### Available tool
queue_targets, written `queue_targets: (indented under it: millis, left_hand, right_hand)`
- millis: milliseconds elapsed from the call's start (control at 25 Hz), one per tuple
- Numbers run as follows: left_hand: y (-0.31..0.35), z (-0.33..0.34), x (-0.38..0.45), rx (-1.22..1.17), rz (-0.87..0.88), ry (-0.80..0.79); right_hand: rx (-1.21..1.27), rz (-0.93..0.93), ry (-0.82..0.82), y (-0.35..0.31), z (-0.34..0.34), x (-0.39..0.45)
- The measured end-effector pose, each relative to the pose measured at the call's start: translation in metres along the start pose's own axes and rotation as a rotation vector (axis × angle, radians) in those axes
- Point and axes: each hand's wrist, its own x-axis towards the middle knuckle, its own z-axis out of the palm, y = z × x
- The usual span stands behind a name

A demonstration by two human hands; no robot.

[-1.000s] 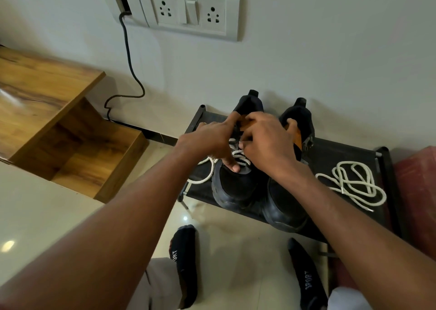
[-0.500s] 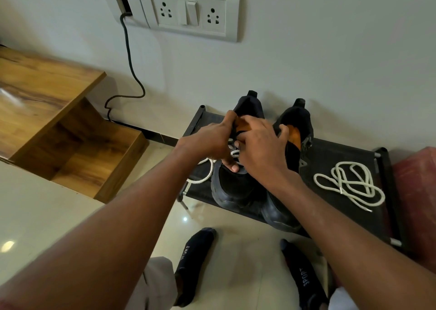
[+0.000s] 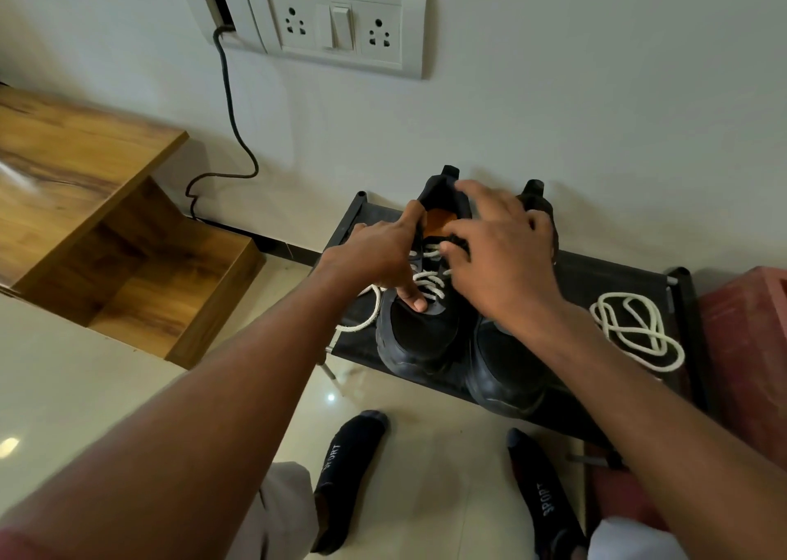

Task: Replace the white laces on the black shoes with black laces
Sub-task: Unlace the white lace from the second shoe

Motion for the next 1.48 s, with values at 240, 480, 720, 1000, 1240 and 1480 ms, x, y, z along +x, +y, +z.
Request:
queue_targets:
  millis: [240, 480, 720, 1000, 1240, 1480]
  left_hand:
    - [-0.005, 0.003, 0.001, -0.039, -0.004, 0.025]
    - [-0.006, 0.002, -0.001, -0.030, -0.004, 0.028]
    - [0.001, 0.000, 0.002, 0.012, 0.008, 0.003]
    - [-0.004, 0.001, 0.001, -0.043, 0.006, 0.011]
    - [-0.009, 0.002, 0.001, -0.089, 0.001, 0.014]
    - [-0.006, -0.003, 0.002, -0.072, 0.018, -0.019]
  right_hand:
    - [0.057, 0.047, -0.105, -0.014, 0.035, 0.013]
    - [0.262, 0.289, 0.185, -0.005, -0.011, -0.002]
    - [-0.091, 0.057, 0.002, -0.007, -0.003, -0.006]
    - [0.049, 0.080, -0.099, -0.025, 0.031, 0.020]
    - [0.309, 0.408, 0.414, 0.003, -0.011, -0.002]
    - [-0.026, 0.144, 0.038, 0.005, -0.004, -0.003]
